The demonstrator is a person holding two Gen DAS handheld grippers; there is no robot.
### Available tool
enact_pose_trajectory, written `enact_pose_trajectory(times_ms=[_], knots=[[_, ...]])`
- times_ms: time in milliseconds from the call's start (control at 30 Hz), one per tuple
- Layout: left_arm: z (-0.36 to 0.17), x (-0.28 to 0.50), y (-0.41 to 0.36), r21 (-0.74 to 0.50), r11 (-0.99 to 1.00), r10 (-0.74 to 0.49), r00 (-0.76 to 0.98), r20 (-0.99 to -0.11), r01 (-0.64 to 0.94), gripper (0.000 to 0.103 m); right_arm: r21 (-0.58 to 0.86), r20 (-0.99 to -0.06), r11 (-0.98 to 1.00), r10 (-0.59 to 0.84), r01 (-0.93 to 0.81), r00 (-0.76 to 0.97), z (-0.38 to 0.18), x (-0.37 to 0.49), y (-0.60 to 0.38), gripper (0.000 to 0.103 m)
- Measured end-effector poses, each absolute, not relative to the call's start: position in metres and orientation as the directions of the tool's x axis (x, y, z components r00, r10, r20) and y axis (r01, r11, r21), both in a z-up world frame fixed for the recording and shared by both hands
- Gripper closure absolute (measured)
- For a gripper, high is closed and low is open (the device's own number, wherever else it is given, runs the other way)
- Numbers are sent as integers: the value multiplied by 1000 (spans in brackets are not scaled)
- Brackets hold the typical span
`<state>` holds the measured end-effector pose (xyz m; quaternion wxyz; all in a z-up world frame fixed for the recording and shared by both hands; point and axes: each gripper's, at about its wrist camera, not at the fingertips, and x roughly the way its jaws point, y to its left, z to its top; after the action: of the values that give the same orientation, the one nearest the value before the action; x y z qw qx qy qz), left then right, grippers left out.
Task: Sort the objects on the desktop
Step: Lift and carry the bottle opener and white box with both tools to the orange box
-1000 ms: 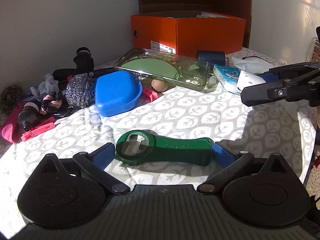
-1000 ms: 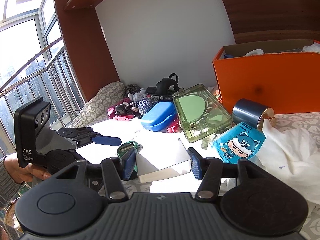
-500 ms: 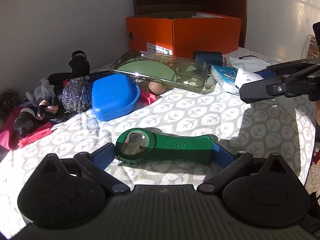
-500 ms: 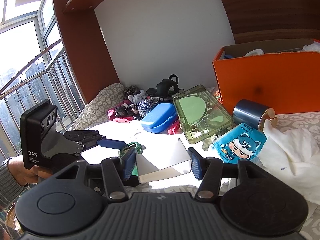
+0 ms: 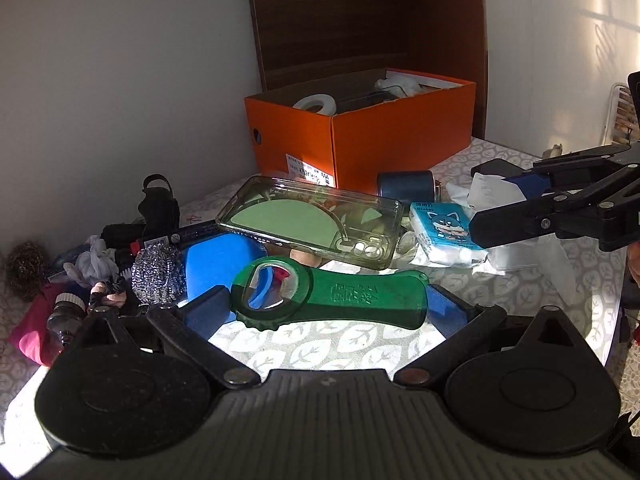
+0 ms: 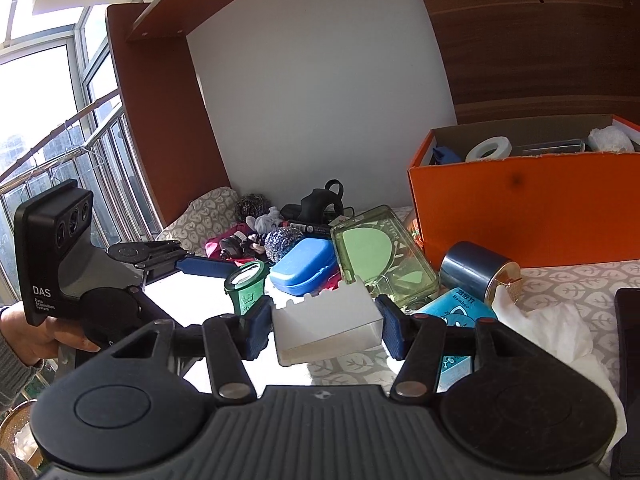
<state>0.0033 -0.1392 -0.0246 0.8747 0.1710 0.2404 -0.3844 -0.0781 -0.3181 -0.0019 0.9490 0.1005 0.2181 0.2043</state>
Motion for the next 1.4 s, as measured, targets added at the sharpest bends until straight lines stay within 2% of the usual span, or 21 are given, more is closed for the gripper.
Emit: enact_pose_trajectory(times_ms=[633, 967, 1167, 1400], knots=[[25, 39, -244, 200, 615, -641, 632, -436, 762, 0, 161, -280, 967, 238, -199, 930, 61, -71, -392, 49], [53, 87, -291, 231, 680, -596, 708, -380, 696, 0, 114, -222, 990, 109, -85, 969, 94, -28, -443, 49], [54, 125, -323, 227, 746, -519, 760, -392, 626, 0, 135, -239, 991, 23, 9, 971, 94, 17, -474, 49], [41, 145, -343, 211, 795, -451, 787, -421, 569, 0, 124, -316, 990, -25, 68, 948, 85, 74, -484, 49]])
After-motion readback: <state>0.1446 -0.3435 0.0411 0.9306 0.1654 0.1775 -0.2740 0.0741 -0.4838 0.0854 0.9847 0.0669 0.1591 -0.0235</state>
